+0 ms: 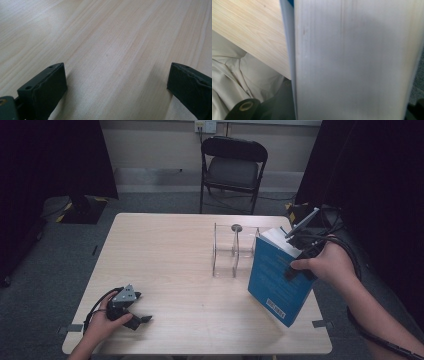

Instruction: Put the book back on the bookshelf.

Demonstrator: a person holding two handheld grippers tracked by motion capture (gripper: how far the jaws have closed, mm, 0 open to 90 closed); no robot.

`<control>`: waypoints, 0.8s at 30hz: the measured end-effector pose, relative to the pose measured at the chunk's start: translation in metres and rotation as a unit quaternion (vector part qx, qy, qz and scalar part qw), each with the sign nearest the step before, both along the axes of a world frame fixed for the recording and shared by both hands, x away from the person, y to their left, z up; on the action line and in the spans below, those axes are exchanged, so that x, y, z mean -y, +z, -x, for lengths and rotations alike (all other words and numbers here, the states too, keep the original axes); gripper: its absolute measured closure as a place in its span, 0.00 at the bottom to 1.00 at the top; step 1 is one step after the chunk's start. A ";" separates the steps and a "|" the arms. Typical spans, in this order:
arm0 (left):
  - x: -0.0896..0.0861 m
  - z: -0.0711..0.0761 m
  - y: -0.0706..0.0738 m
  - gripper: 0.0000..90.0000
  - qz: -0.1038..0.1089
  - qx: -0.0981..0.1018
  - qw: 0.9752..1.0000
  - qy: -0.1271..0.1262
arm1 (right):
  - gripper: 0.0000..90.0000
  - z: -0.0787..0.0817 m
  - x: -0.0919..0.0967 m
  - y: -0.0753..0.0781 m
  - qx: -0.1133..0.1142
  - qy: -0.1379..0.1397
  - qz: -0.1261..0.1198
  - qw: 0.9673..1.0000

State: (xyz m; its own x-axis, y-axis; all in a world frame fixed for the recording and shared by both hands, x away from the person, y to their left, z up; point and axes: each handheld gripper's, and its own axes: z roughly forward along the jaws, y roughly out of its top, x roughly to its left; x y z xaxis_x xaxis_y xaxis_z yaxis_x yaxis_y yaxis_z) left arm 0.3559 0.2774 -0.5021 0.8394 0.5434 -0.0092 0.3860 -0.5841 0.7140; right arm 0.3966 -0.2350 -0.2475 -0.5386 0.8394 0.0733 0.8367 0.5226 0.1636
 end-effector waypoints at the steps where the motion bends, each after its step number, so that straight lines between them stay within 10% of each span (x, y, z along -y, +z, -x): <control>1: 0.000 0.000 0.000 0.02 0.000 0.000 1.000 0.000 | 0.69 -0.001 0.002 0.001 -0.003 -0.004 0.001 1.000; 24: 0.000 0.000 0.000 0.01 0.001 -0.002 1.000 0.001 | 0.69 -0.012 0.017 -0.001 0.001 -0.039 0.015 0.999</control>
